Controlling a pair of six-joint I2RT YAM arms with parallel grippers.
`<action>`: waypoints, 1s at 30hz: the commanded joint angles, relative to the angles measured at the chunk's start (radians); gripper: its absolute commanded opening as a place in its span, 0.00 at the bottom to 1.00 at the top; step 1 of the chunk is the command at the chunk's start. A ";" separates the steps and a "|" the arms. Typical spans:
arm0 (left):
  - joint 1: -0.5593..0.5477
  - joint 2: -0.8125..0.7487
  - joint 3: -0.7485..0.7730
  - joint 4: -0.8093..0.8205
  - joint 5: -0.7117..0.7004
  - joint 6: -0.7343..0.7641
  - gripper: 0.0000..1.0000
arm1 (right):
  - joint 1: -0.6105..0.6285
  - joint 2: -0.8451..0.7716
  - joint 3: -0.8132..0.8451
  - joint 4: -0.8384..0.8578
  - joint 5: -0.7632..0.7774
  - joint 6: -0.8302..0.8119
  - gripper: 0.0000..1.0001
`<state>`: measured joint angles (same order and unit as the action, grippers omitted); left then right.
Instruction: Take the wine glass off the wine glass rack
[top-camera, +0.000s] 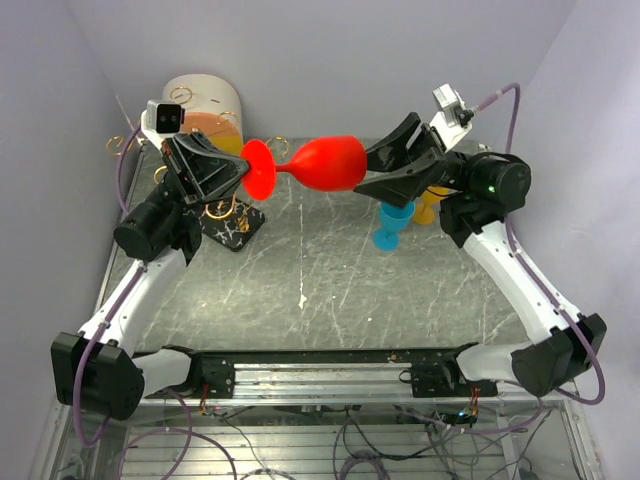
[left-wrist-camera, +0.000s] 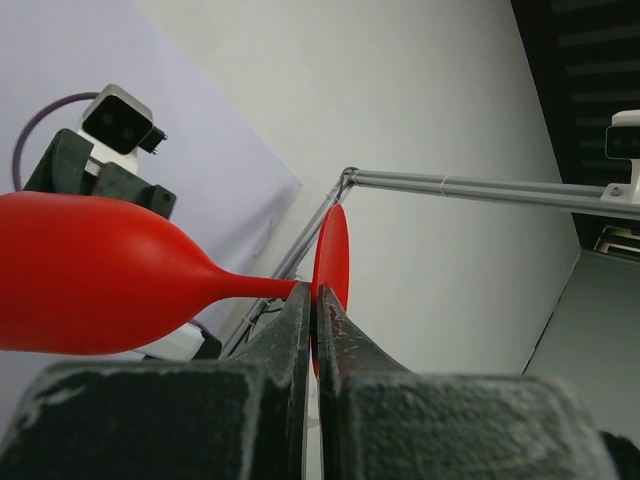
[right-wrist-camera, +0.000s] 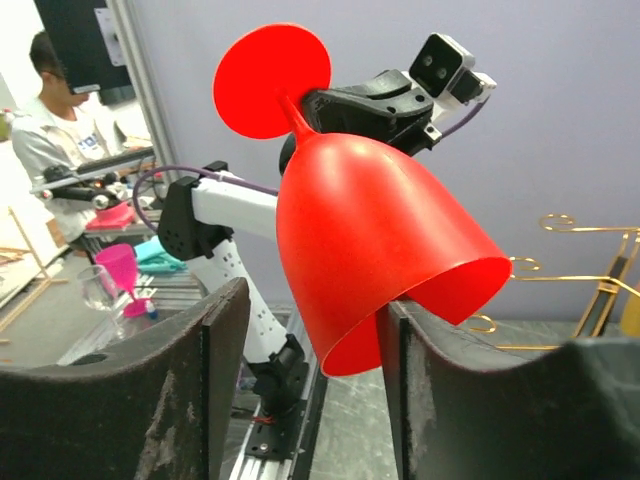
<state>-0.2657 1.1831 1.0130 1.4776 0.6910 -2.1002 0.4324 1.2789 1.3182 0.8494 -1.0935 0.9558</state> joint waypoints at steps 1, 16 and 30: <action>-0.021 -0.001 -0.001 0.249 -0.019 -0.064 0.07 | 0.012 0.056 -0.017 0.296 -0.031 0.212 0.45; -0.018 -0.077 -0.116 -0.144 0.070 0.274 0.31 | 0.011 -0.169 0.090 -0.663 0.160 -0.455 0.00; -0.020 -0.386 0.221 -1.906 -0.499 1.484 0.31 | 0.009 -0.116 0.466 -1.550 1.237 -0.674 0.00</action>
<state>-0.2806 0.8326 1.1591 0.0669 0.4328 -0.9871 0.4446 1.0546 1.6867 -0.3473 -0.3298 0.3180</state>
